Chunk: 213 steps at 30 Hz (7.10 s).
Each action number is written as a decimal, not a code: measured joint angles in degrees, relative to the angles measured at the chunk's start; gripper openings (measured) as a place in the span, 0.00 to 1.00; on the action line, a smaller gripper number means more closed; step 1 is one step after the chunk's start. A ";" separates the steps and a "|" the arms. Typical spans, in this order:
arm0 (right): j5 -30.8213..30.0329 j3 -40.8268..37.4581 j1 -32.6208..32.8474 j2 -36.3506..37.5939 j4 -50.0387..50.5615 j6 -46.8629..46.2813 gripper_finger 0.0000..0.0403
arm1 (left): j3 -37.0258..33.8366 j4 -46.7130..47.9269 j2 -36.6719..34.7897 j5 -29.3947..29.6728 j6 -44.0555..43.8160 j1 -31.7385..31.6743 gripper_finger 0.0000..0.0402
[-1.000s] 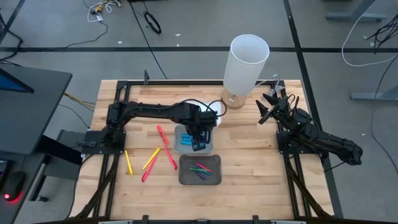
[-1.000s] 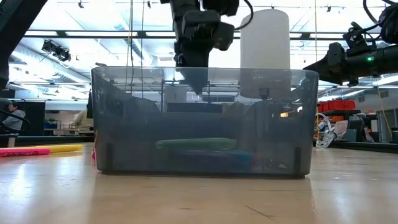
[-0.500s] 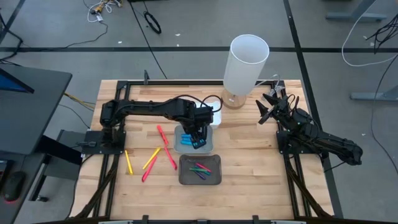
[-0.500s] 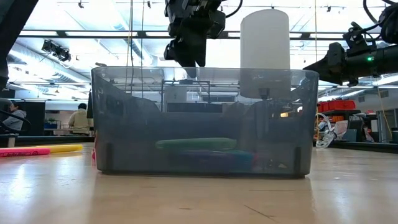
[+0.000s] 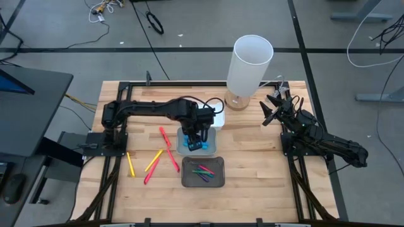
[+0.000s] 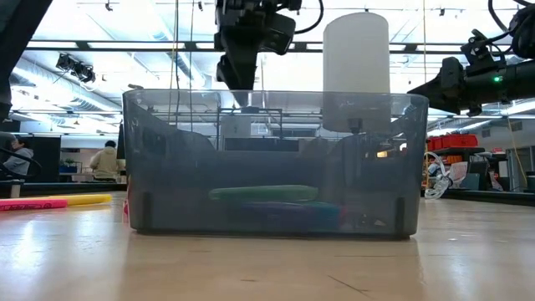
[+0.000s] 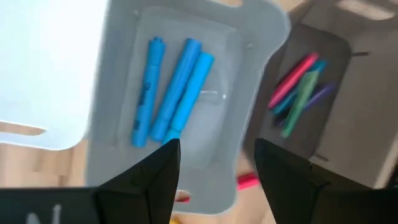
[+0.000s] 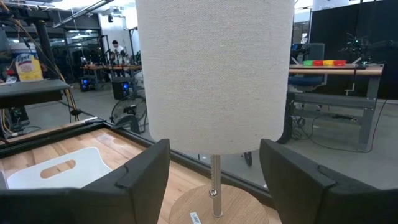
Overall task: Pick & Place Markers
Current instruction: Put the pink highlighter pen into the gray bin
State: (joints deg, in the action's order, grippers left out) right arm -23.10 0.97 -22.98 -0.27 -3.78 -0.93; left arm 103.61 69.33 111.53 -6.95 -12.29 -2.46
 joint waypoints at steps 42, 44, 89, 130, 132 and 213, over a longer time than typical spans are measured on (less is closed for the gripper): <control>0.00 0.00 0.00 -0.01 -0.01 -0.02 0.62 | -43.13 -9.83 -32.39 13.16 55.75 -2.21 0.53; 0.00 0.00 0.00 -0.02 -0.01 -0.01 0.62 | -44.32 -10.04 -33.34 13.21 58.81 -2.28 0.53; -0.01 0.00 0.00 -0.02 0.01 -0.02 0.62 | -52.25 -14.96 -36.46 11.64 65.48 -0.59 0.66; 0.00 0.00 0.00 -0.02 -0.01 -0.01 0.62 | -59.19 -31.20 -26.25 9.83 66.14 0.02 0.66; 0.01 0.00 0.00 -0.02 0.01 -0.02 0.62 | -59.91 -33.08 -26.25 10.00 66.14 0.02 0.66; 0.01 0.00 0.00 -0.02 -0.01 -0.01 0.62 | -60.90 -35.07 -22.91 2.70 70.57 0.02 0.20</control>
State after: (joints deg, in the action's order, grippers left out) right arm -23.09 0.97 -22.98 -0.30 -3.79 -0.94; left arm 42.72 34.25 88.62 -4.25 58.28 -2.44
